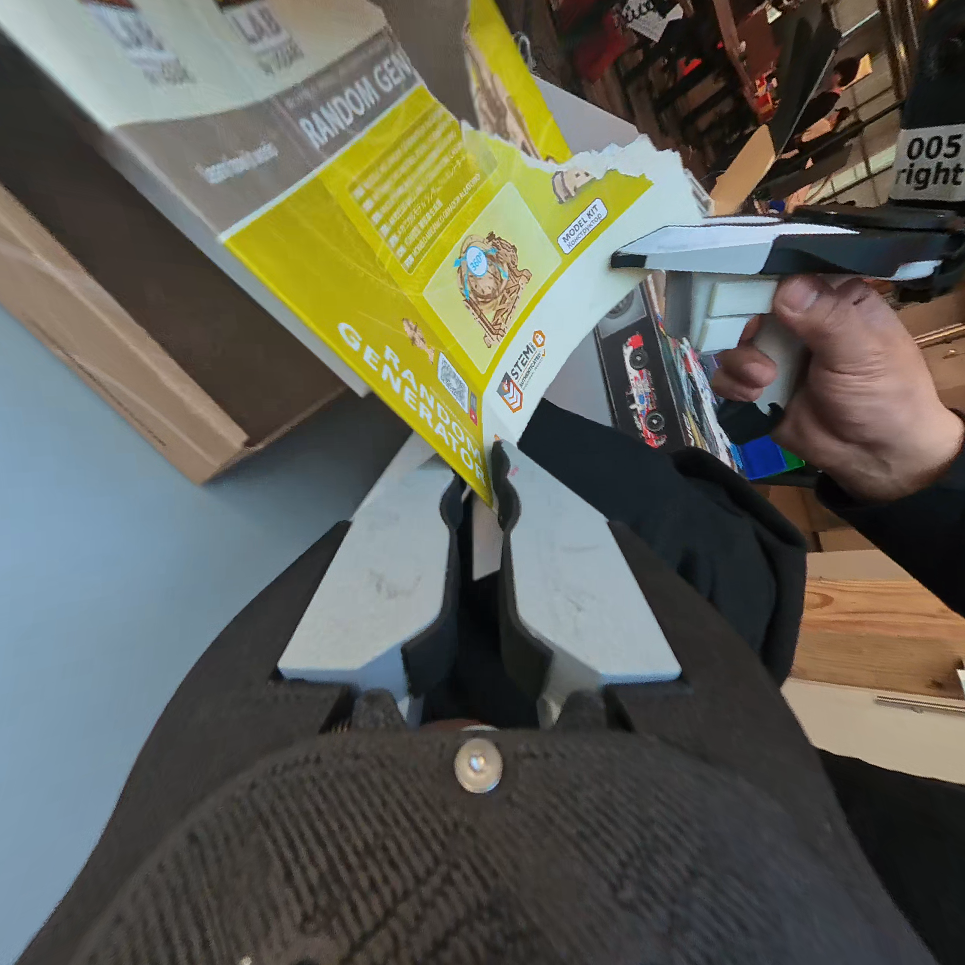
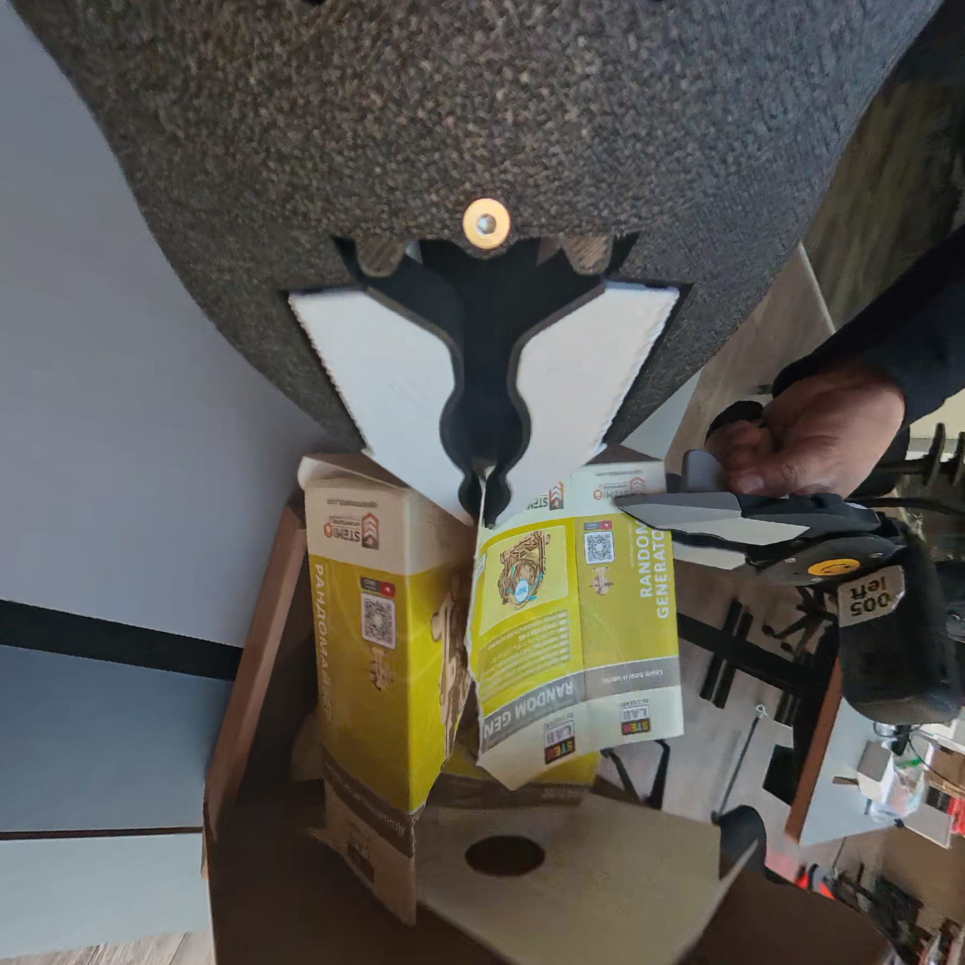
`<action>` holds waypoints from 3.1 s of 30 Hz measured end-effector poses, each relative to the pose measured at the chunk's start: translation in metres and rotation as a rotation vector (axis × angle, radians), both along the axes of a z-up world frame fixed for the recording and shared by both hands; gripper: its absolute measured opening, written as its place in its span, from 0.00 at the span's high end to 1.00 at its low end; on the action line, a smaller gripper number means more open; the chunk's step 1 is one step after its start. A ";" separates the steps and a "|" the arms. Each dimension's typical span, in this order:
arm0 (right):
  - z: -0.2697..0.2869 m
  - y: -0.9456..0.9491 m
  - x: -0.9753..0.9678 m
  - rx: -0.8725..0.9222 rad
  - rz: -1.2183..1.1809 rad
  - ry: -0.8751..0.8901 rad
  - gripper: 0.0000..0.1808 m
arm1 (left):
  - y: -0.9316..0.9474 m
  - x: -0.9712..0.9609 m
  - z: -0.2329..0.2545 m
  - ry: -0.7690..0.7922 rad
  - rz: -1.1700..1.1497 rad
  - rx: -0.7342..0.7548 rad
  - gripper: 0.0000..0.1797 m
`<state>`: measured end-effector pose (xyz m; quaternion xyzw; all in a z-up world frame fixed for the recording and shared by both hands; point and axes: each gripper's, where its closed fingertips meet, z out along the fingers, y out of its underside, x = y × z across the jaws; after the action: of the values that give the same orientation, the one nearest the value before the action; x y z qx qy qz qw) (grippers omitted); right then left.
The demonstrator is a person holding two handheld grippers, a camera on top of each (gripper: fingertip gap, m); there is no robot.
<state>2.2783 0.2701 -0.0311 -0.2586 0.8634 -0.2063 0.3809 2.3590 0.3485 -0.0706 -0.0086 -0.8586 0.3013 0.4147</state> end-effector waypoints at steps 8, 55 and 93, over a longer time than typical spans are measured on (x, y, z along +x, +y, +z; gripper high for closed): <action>0.080 0.035 -0.065 -0.096 -0.083 -0.184 1.00 | 0.028 -0.055 0.070 0.107 -0.083 -0.144 0.99; 0.089 0.123 -0.255 -0.067 -0.386 -0.338 1.00 | -0.053 -0.012 -0.037 -1.036 -0.390 -0.239 0.42; 0.169 0.036 -0.075 0.009 -0.070 -0.704 1.00 | 0.020 0.041 0.070 0.213 0.359 -0.405 0.79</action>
<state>2.2036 0.3059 0.1376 -0.1403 0.6884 -0.2917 0.6491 2.3998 0.3683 -0.0002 0.0926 -0.7204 0.5342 0.4325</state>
